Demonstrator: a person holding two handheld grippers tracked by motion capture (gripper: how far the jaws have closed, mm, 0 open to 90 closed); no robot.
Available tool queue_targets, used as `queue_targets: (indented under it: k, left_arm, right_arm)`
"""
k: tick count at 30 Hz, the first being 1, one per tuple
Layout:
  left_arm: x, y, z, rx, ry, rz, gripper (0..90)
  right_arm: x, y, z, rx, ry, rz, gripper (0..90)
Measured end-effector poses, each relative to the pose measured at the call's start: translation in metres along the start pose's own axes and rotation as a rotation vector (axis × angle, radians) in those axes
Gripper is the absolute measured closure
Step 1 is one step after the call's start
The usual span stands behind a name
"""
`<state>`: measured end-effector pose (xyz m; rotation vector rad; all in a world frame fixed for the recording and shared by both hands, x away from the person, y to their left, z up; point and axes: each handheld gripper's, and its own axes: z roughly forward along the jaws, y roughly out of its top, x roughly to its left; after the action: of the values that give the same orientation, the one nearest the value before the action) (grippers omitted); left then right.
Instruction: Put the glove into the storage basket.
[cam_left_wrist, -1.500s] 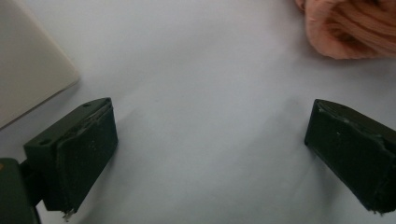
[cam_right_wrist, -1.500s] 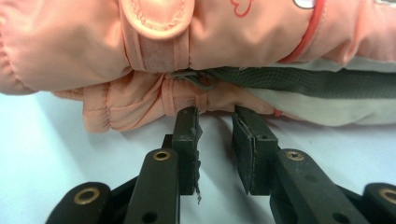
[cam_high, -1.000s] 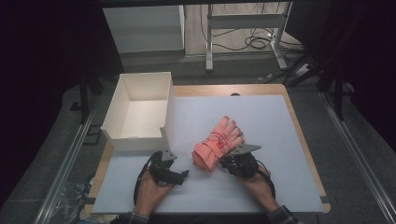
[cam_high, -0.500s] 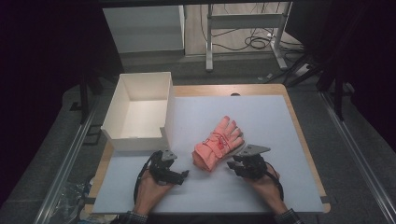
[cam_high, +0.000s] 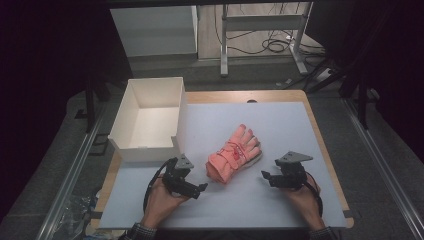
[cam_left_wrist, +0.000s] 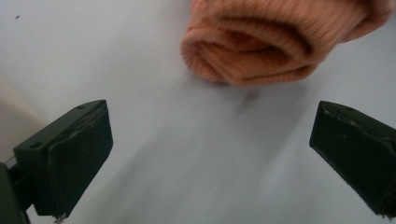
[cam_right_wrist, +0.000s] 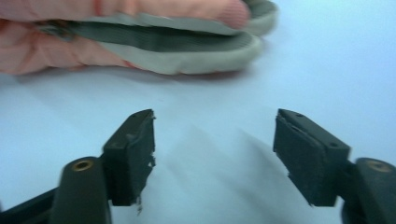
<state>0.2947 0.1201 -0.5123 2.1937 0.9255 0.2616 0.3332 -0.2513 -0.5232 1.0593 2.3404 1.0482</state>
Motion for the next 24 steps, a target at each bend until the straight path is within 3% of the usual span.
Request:
queue_targets:
  k: [7, 12, 15, 24]
  left_arm:
    - [-0.003, 0.023, -0.006, 0.007, -0.011, 0.013, 0.0]
    - [-0.006, 0.043, -0.004, 0.02, -0.016, 0.04, 0.0]
    - [-0.01, 0.056, 0.002, 0.033, -0.018, 0.06, 0.0]
    - [-0.023, 0.096, 0.021, 0.054, -0.034, 0.108, 0.0]
  right_arm:
    - [-0.019, -0.006, -0.006, 0.021, -0.065, 0.023, 17.5]
    - [-0.029, -0.012, -0.006, 0.038, -0.08, 0.042, 11.2]
    - [-0.032, -0.012, -0.005, 0.049, -0.082, 0.063, 7.7]
    - [-0.031, -0.012, -0.001, 0.08, -0.091, 0.052, 3.7]
